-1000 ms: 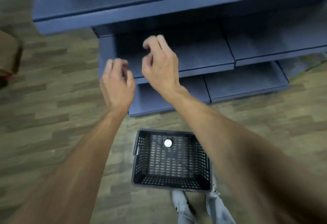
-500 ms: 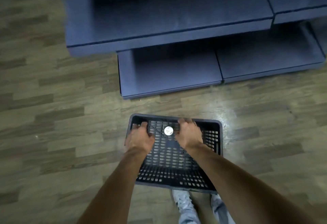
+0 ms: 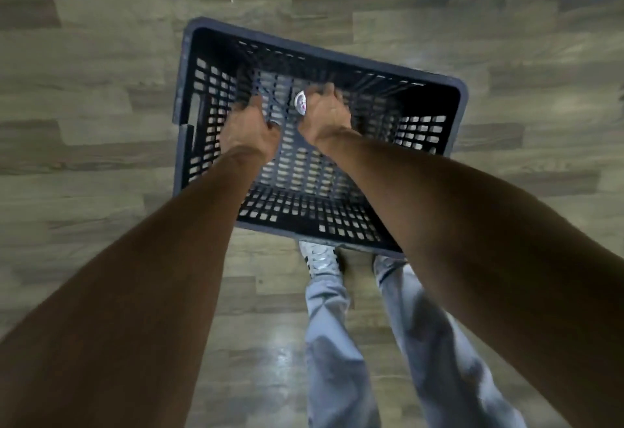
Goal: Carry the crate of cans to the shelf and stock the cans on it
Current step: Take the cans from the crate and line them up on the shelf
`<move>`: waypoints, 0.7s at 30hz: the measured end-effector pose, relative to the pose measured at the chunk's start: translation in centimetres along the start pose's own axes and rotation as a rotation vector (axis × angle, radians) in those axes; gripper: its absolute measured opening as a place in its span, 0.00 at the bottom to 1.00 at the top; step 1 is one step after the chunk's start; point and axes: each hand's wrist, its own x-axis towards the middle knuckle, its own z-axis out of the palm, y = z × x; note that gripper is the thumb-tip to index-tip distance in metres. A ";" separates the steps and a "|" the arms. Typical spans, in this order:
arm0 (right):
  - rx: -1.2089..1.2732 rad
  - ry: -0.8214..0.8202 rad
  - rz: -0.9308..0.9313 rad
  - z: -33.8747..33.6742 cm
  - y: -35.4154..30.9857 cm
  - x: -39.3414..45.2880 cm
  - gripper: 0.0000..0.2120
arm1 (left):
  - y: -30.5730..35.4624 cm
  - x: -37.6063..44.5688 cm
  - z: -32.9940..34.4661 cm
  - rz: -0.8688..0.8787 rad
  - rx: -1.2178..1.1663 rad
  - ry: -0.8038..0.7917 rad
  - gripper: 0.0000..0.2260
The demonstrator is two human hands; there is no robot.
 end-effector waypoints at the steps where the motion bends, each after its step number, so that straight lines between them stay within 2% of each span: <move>1: 0.003 -0.002 -0.002 1.1 0.0 0.6 0.26 | -0.7 0.0 1.0 0.001 0.003 -0.005 0.18; 7: -0.053 0.005 -0.006 6.0 -1.3 3.3 0.27 | -4.3 1.6 5.7 -0.015 0.016 -0.055 0.21; 16: -0.103 -0.068 0.073 9.2 -1.2 7.1 0.31 | -4.4 3.2 8.1 -0.067 -0.026 -0.031 0.21; 20: -0.228 -0.092 0.094 9.7 -0.8 9.4 0.39 | -3.9 4.4 8.4 -0.054 -0.084 -0.023 0.23; 21: -0.248 -0.069 0.099 9.7 -0.6 9.9 0.38 | -3.8 4.6 8.4 -0.053 -0.099 -0.027 0.23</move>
